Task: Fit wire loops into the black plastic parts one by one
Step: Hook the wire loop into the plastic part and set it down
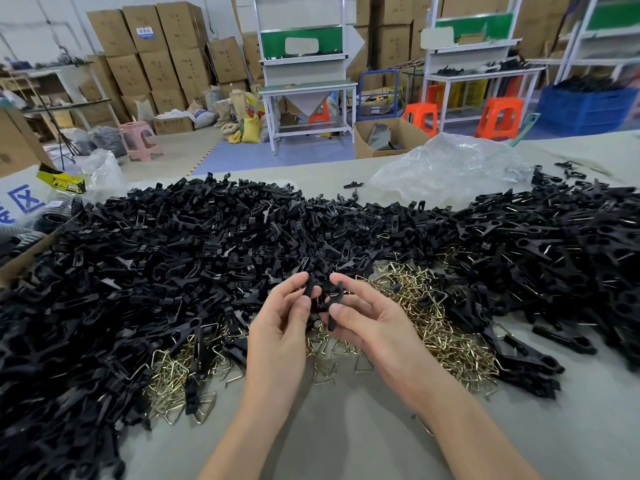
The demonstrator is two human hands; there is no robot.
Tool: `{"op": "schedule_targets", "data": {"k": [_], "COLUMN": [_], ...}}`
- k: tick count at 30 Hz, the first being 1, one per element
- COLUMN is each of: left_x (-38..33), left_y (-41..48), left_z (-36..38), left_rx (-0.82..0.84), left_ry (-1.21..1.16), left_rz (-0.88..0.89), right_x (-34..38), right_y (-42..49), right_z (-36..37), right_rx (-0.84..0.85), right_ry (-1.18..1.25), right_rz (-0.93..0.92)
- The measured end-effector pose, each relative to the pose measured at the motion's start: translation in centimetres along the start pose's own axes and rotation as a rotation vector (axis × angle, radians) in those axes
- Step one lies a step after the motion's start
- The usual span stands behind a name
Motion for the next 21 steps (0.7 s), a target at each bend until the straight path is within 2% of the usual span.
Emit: {"op": "schedule_targets", "data": {"k": [6, 12, 21], "left_x": [0.46, 1.02, 0.37], "left_y": [0.18, 0.01, -0.15], "left_z": [-0.25, -0.50, 0.03], "left_rx": [-0.017, 0.012, 0.058], "left_ry": [-0.019, -0.070, 0.151], "left_rz": [0.001, -0.163, 0.049], "right_x": [-0.15, 0.16, 0.48], "right_y": [0.13, 0.10, -0.10], "right_z": [-0.10, -0.54, -0.39], "right_rx": [-0.016, -0.059, -0.062], "right_ry": [-0.026, -0.058, -0.142], "right_rz": [-0.006, -0.025, -0.060]}}
Point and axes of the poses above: each hand's wrist, its own y-axis towards the middle knuckle, its own z-axis out of the palm, x = y × z, the point moved 3 cm from there along y, towards the middle knuckle, and after that the axes turned 15 degrees about -y, right-handed, at the moved point
